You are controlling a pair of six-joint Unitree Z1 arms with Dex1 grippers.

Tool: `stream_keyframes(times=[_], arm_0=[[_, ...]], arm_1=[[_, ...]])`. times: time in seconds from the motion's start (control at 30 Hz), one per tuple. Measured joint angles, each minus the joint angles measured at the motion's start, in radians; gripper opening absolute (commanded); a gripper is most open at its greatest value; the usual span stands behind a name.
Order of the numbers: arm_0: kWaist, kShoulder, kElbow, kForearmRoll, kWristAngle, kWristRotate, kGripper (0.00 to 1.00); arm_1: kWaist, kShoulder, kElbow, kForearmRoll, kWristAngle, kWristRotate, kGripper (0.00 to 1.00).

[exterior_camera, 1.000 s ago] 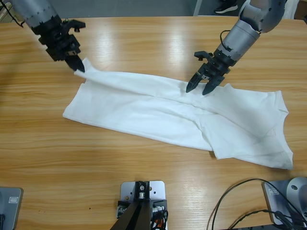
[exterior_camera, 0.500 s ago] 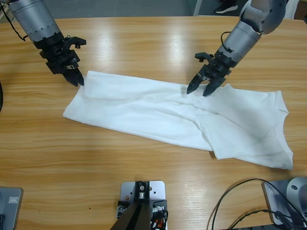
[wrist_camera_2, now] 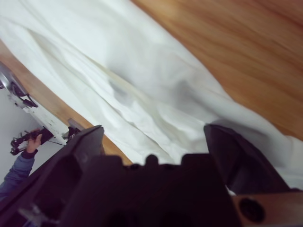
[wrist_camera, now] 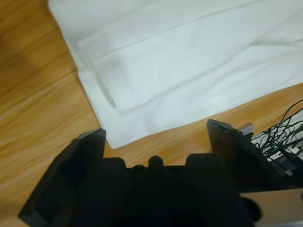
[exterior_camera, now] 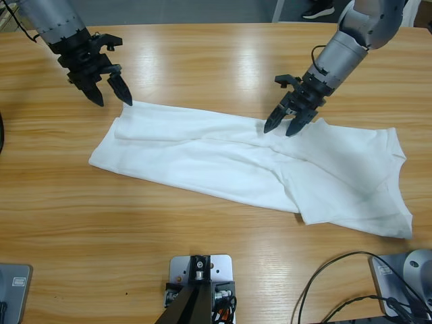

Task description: Fold clothes

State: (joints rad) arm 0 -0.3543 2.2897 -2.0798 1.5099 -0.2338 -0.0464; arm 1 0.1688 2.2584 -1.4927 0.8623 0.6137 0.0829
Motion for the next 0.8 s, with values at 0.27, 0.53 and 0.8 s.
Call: stream_keyframes(times=[0.27,0.53,0.8], arm_0=[[-0.034,0.048,-0.047,0.000,-0.097,-0.007,0.651],[-0.057,0.078,-0.078,0.000,-0.119,-0.009,0.655],[-0.056,0.157,-0.113,0.000,-0.088,-0.070,0.655]], arm_1=[[-0.002,0.000,0.002,-0.002,0.000,0.000,0.766],[-0.007,0.002,0.004,-0.002,-0.002,0.000,0.761],[-0.021,0.002,0.005,-0.002,-0.002,0.000,0.739]])
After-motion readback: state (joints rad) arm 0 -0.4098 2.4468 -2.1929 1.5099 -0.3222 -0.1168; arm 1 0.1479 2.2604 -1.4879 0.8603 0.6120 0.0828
